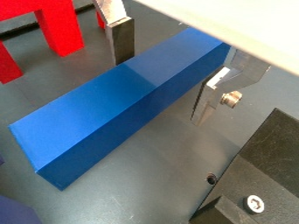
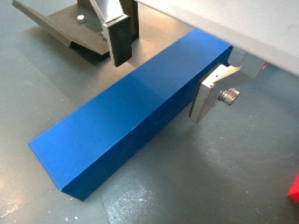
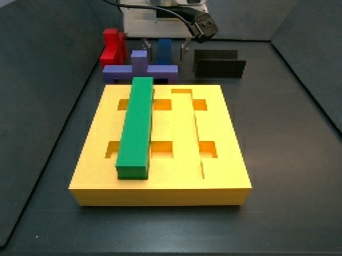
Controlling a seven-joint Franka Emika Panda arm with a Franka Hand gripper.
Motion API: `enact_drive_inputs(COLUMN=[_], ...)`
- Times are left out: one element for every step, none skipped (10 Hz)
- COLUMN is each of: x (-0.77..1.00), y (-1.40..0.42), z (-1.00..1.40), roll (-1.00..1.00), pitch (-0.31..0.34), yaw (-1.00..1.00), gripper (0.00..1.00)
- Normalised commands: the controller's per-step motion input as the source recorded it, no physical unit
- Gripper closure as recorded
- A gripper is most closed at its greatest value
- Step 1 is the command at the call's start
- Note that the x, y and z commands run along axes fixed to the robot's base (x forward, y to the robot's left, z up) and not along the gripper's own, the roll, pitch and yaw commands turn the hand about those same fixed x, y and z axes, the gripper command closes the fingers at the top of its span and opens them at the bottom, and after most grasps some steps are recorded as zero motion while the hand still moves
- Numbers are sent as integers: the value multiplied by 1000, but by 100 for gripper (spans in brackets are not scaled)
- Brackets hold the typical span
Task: Pick up the blue object. Move up. Move to above the board. Insert the blue object.
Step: Pick up the blue object.
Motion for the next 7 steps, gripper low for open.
enact_drive_inputs(x=[0,0,0,0,0,0,0], y=[0,0,0,0,0,0,0], z=[0,0,0,0,0,0,0], roll=[0,0,0,0,0,0,0], pitch=[0,0,0,0,0,0,0], yaw=[0,0,0,0,0,0,0], gripper=[100,100,100,100,100,100,100])
